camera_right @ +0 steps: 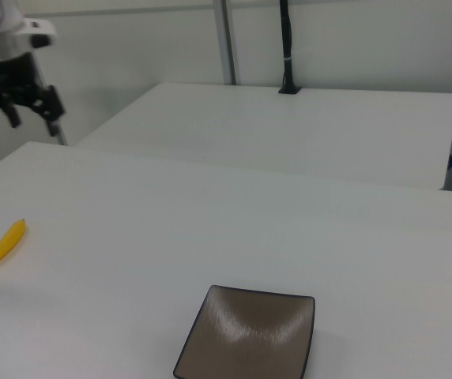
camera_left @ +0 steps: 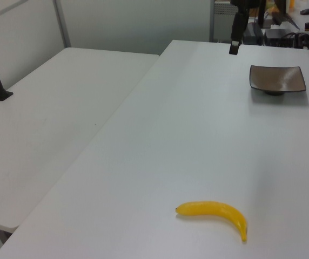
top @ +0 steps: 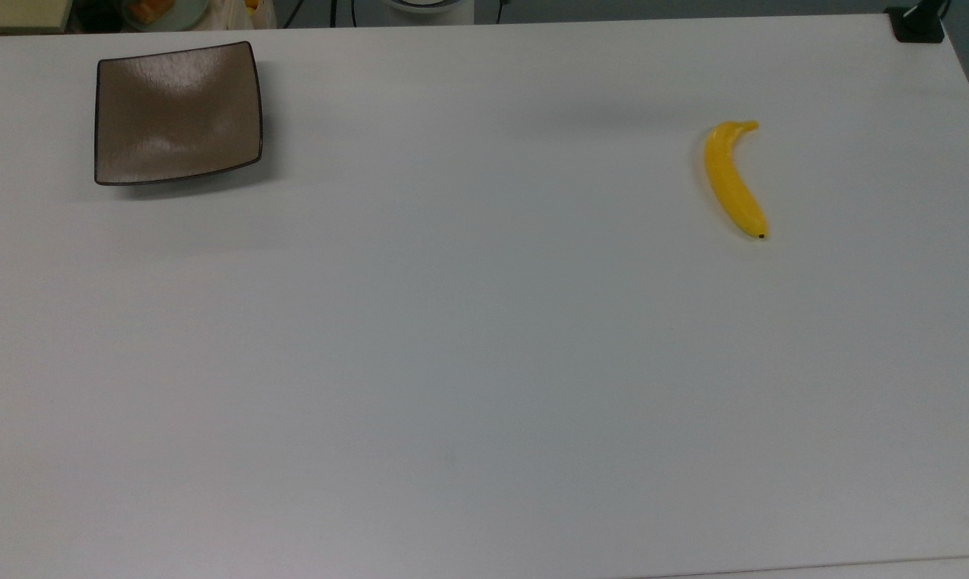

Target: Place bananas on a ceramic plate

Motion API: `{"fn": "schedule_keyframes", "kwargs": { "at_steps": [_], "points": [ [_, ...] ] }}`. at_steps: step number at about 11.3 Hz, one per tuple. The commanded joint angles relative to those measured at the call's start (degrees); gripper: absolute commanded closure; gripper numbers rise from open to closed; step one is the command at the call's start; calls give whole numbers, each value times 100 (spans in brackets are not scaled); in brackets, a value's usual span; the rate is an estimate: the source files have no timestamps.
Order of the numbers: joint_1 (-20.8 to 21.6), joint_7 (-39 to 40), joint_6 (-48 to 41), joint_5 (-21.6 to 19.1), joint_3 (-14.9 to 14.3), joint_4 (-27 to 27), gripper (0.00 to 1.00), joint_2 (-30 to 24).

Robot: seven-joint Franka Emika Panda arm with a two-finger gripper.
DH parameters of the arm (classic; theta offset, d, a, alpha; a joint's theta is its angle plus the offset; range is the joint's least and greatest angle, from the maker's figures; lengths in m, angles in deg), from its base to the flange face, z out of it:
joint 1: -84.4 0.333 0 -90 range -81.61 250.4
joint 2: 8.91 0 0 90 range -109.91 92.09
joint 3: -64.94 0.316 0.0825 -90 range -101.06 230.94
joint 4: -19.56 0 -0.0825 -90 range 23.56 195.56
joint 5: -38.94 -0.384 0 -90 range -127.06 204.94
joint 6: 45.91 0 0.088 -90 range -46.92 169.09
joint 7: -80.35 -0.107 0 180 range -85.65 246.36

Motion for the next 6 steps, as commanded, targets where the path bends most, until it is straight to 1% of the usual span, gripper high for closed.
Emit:
{"fn": "schedule_keyframes", "kwargs": {
  "at_steps": [1, 2, 4, 5, 6],
  "points": [
    [62, -1221, -154, 132, 818, -596, 0, 506],
    [202, -1563, -154, 280, 1064, -823, 0, 760],
    [579, -1951, -145, 491, 1154, -983, 0, 1052],
    [903, -2136, -180, 710, 1180, -1175, 0, 1323],
    [1028, -2242, -180, 799, 1181, -1308, 0, 1508]
  ]
}}
